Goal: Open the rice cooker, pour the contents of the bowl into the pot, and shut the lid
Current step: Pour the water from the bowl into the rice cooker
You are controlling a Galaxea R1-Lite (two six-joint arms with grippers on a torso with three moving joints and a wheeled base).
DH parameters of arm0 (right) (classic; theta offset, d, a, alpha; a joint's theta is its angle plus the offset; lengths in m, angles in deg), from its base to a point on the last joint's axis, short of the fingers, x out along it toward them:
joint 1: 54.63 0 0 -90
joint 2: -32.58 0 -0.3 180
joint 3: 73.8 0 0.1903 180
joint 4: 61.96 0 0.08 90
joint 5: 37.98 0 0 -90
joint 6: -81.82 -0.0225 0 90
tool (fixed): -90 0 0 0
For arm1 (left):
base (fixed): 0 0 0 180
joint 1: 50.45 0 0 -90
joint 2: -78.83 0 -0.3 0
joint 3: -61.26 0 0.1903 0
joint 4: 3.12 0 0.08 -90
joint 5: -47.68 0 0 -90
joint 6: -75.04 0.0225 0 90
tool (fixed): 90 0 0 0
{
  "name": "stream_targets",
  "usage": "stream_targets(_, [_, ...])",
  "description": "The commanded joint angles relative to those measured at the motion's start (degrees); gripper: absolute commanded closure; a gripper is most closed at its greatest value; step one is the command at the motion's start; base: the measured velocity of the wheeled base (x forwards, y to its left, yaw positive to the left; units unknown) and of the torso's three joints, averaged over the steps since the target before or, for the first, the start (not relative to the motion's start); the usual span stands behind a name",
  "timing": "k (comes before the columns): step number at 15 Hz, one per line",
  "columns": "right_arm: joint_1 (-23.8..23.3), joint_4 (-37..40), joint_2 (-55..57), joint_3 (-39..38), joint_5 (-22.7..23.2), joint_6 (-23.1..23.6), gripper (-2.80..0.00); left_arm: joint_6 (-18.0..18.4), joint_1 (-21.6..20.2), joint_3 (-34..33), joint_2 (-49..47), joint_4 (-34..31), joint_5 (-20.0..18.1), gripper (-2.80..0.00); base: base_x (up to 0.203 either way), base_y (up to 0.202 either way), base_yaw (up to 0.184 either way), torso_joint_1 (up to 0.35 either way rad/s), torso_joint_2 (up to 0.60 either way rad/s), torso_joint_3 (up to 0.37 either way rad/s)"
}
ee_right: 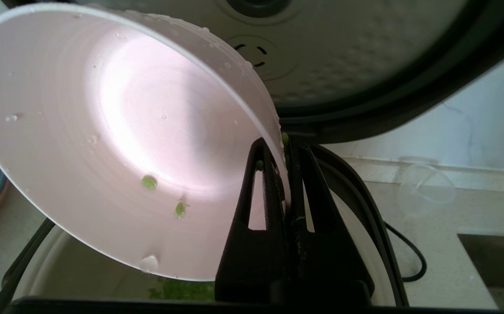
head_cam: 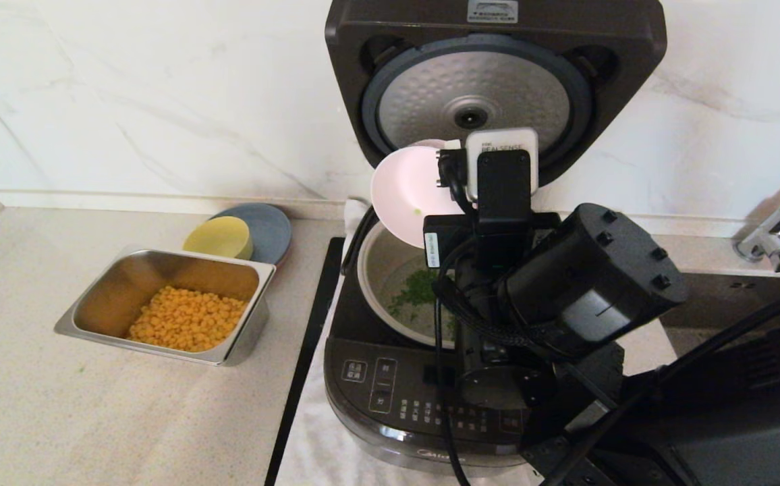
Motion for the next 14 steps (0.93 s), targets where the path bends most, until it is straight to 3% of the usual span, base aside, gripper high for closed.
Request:
stream_targets(1, [0.03,5.1,-2.39,1.5,-0.42,-0.03,0.0,0.02,0.0,0.01,0.04,-0.03,0.0,0.0,0.0,0.0,0.0,0.0,0.0,0.0])
stream_targets(4, [-0.69,18.95,-6.21,4.34,-0.38,-2.07,0.0,0.02,0.0,0.01,0.04,-0.03,0.0,0.0,0.0,0.0,0.0,0.0,0.0,0.0])
stream_targets(7, [-2.54,36.3,-10.15,7.46,0.04,-8.14,0.0,0.02,0.0,0.01,0.1,-0.03,0.0,0.0,0.0,0.0,0.0,0.0,0.0,0.0])
stream_targets(12, [-5.52,76.6,-17.55,16.52,6.24,-29.41,0.0,0.02,0.0,0.01,0.04,-0.03,0.0,0.0,0.0,0.0,0.0,0.0,0.0,0.0])
stream_targets(14, [-7.24,93.03,-20.93,20.47,13.03,-39.33,0.0,0.02,0.0,0.01,0.04,-0.03,0.0,0.0,0.0,0.0,0.0,0.0,0.0,0.0])
